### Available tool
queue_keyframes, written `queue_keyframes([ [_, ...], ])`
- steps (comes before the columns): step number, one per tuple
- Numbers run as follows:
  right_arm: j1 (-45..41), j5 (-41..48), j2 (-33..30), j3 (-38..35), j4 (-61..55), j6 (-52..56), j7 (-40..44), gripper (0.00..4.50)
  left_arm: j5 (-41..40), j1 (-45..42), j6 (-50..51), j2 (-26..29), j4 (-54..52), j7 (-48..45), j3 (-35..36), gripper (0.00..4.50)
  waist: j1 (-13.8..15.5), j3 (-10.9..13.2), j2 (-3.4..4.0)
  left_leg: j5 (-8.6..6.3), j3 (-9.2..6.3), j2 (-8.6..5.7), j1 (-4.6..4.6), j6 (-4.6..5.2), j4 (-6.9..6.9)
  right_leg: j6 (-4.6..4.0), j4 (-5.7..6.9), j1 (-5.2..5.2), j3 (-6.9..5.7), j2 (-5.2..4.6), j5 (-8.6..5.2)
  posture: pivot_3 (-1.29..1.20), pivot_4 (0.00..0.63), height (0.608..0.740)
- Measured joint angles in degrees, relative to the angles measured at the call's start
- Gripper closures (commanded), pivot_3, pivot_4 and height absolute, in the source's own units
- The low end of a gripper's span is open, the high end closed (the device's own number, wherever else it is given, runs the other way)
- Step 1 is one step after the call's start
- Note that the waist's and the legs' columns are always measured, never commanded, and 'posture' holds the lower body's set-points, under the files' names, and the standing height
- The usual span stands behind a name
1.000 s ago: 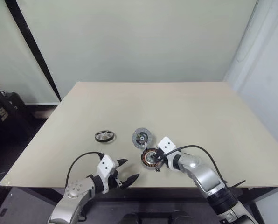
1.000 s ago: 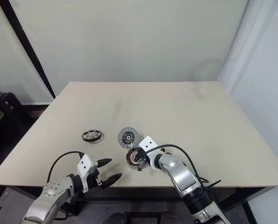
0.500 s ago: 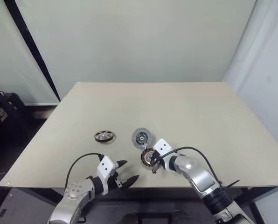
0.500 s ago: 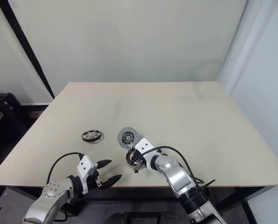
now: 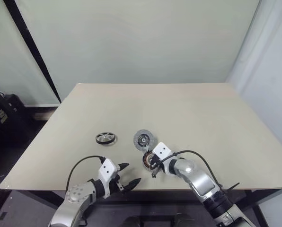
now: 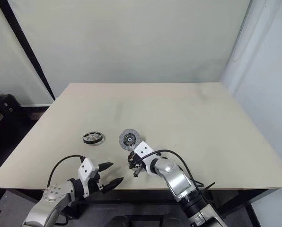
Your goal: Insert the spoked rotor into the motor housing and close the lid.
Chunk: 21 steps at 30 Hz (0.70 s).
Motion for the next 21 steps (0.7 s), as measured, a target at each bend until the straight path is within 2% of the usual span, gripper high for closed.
queue_keyframes([
  [13,-1.77,0.06,-1.82,-2.28,-3.16,1.08,0.06,4.46,0.01,-0.4,0.01,-0.44,0.0,-0.03,-0.3,0.0,0.01,0.0,0.0,0.0,0.0,-0.01,-0.02,0.0,0.0,0.0,0.0,-0.01,0.01,0.0,0.0,0.0,0.0,0.74],
  [21,-1.04,-0.46,-1.78,-1.78,0.13,0.58,-0.03,4.46,0.02,-0.68,0.03,-0.43,0.0,-0.06,-0.38,0.0,0.01,0.0,0.0,0.0,0.0,-0.02,-0.01,0.0,-0.03,0.0,0.0,0.0,0.01,0.0,0.0,0.0,0.0,0.74],
])
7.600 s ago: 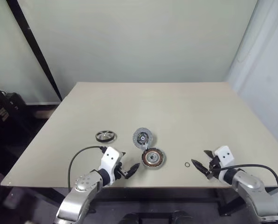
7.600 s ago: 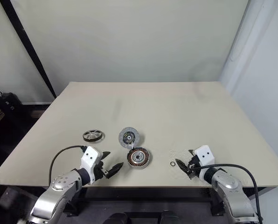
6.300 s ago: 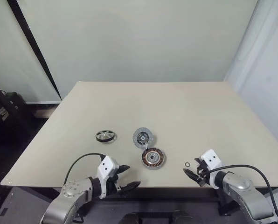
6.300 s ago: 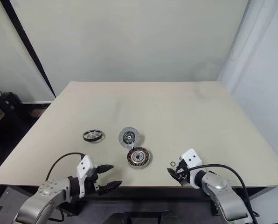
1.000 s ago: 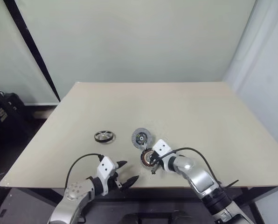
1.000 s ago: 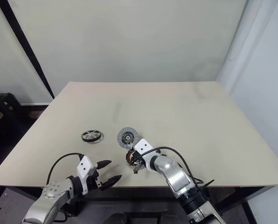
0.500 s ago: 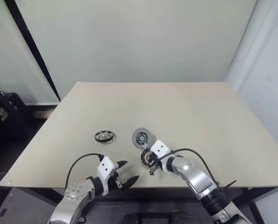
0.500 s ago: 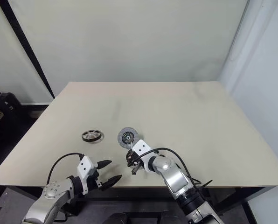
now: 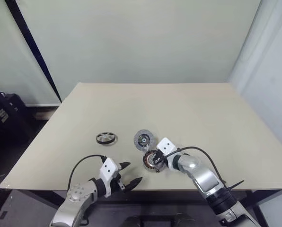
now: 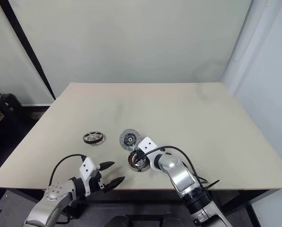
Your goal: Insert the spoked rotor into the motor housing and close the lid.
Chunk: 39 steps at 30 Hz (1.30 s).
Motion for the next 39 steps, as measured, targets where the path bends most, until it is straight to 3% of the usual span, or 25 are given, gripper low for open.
queue_keyframes([
  [18,-0.41,-1.15,-2.36,0.72,-2.82,1.41,1.65,4.46,0.0,-0.34,0.48,0.03,0.0,-0.16,-0.08,0.0,0.0,0.0,0.0,0.0,0.0,0.0,-0.01,0.0,0.03,0.0,0.0,0.02,0.0,0.0,0.0,0.0,0.0,0.74],
  [22,-0.57,-1.27,-3.05,1.43,-4.87,3.04,2.28,3.58,0.01,-0.79,0.48,0.02,0.0,-0.35,-0.27,0.0,0.0,-0.01,0.0,0.0,-0.01,0.0,0.0,0.0,0.02,0.0,0.0,0.02,-0.01,0.0,0.0,0.0,0.0,0.74],
  [24,-0.54,-1.28,-3.04,1.8,-4.92,3.49,2.22,2.89,0.01,-0.94,0.48,0.0,0.0,-0.38,-0.42,0.0,0.0,-0.01,0.0,0.0,-0.01,0.0,0.0,0.0,0.03,0.0,0.0,0.01,-0.01,0.0,0.0,0.0,0.0,0.74],
  [39,-0.53,-1.25,-1.7,2.4,-3.08,3.93,-0.01,2.89,0.04,-0.7,0.47,0.08,0.03,-0.52,-0.49,0.0,0.0,-0.01,0.0,0.0,0.0,0.0,0.0,0.0,0.02,0.0,0.0,0.01,0.0,0.0,0.0,0.0,0.0,0.74],
])
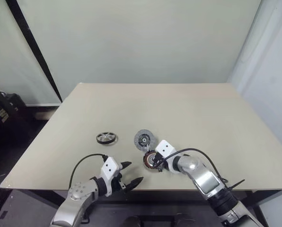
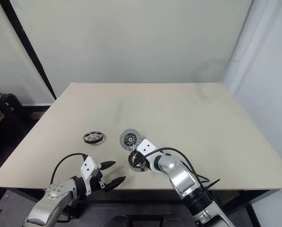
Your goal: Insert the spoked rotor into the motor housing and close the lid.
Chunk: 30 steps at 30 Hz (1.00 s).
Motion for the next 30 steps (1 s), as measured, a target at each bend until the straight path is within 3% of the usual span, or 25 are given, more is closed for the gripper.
queue_keyframes([
  [3,-0.1,0.0,0.19,-0.08,0.53,0.12,-0.27,3.51,0.0,0.0,0.0,0.02,0.0,0.0,0.0,0.0,0.0,0.0,0.0,0.0,-0.01,0.01,0.02,0.0,0.0,0.0,0.0,0.02,-0.01,0.0,0.0,0.0,0.0,0.74],
  [6,-0.1,0.01,0.33,-0.11,0.82,0.14,-0.82,4.46,0.01,0.12,-0.01,0.05,0.0,0.0,0.0,0.0,0.0,0.0,0.0,0.0,0.0,0.01,0.01,0.0,0.02,0.0,0.0,0.02,-0.01,0.0,0.0,0.0,0.0,0.74],
  [24,-0.19,0.76,1.38,-1.84,-0.54,4.5,-0.02,4.46,1.0,0.18,-0.04,0.04,0.0,-0.08,-1.11,0.0,0.0,-0.02,-0.01,0.0,-0.01,0.0,0.01,0.0,0.0,0.0,0.0,0.01,-0.01,0.0,0.0,0.0,0.0,0.74],
  [25,-0.22,0.75,1.43,-1.92,-0.56,4.76,-0.01,3.99,1.09,0.16,-0.05,0.02,0.0,-0.08,-1.13,0.0,0.0,-0.02,-0.01,0.0,-0.01,0.0,0.01,0.0,0.0,0.0,0.0,0.01,-0.01,0.0,0.0,0.0,0.0,0.74],
  [30,-0.2,1.61,1.53,-2.55,-1.41,6.58,0.49,2.47,1.73,0.19,-0.2,0.01,0.01,-0.23,-1.17,0.0,0.0,-0.02,-0.01,0.0,-0.01,0.01,0.02,0.0,0.01,0.0,0.0,0.02,-0.01,0.0,0.0,0.0,0.0,0.74],
])
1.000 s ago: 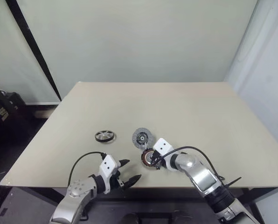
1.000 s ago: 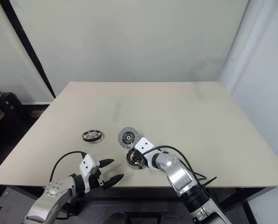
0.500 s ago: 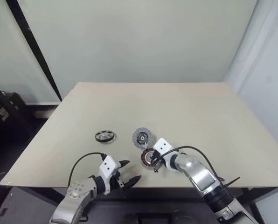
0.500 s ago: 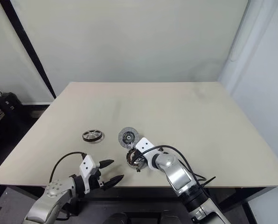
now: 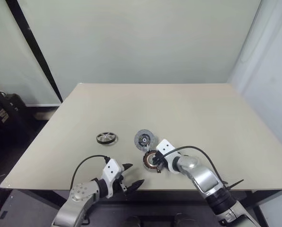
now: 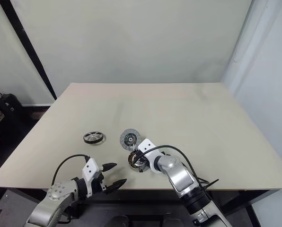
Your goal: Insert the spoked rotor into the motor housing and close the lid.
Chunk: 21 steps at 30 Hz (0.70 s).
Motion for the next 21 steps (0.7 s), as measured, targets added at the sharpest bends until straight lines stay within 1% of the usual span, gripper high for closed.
queue_keyframes([
  [1,0.05,0.31,0.18,-0.22,-0.19,0.37,-0.05,2.06,0.07,0.0,-0.04,0.0,0.0,-0.18,-0.02,0.0,0.0,0.0,0.0,0.0,0.0,0.0,0.0,0.0,0.0,0.0,0.0,0.0,0.0,0.0,0.0,0.0,0.0,0.74],
  [3,0.23,0.32,0.71,-0.66,-0.19,0.72,-0.76,1.39,0.15,0.05,-0.1,-0.01,0.0,-0.44,-0.06,0.0,-0.01,0.0,0.0,0.0,0.0,0.01,-0.01,0.0,-0.02,0.0,0.0,-0.03,-0.01,0.0,0.0,0.0,0.0,0.74],
  [7,0.42,0.78,0.95,-0.75,-0.49,0.77,-1.2,1.39,0.19,0.08,-0.15,-0.06,0.0,-0.68,-0.1,0.0,-0.01,0.0,0.01,0.0,0.01,0.0,-0.03,0.0,-0.03,0.0,0.0,-0.05,0.0,0.0,0.0,0.0,0.0,0.74],
  [10,0.47,0.92,0.87,-0.75,-1.63,0.73,-1.16,2.02,0.21,0.08,-0.15,-0.07,0.0,-0.89,-0.1,0.0,0.0,0.0,0.01,0.0,0.0,0.0,-0.04,0.0,-0.03,0.0,0.0,-0.05,0.0,0.0,0.0,0.0,0.0,0.74],
  [15,0.47,0.98,0.84,-0.35,-2.91,0.7,-0.37,3.83,0.22,0.08,-0.15,-0.07,0.0,-0.95,-0.1,0.0,0.0,0.0,0.01,0.0,0.01,0.0,-0.03,0.0,-0.03,0.0,0.0,-0.05,0.0,0.0,0.0,0.0,0.0,0.74],
  [17,0.47,0.95,0.84,0.1,-2.99,0.75,-0.25,4.48,0.22,0.09,-0.16,-0.07,0.0,-0.97,-0.1,0.0,0.0,0.0,0.01,0.0,0.01,0.0,-0.03,0.0,-0.03,0.0,0.0,-0.05,0.0,0.0,0.0,0.0,0.0,0.74],
  [21,0.47,0.88,0.9,1.28,-2.95,0.77,-0.2,4.48,0.22,0.09,-0.15,-0.07,0.0,-0.98,-0.1,0.0,0.0,0.0,0.01,0.0,0.0,0.0,-0.03,0.0,-0.03,0.0,0.0,-0.05,0.0,0.0,0.0,0.0,0.0,0.74],
])
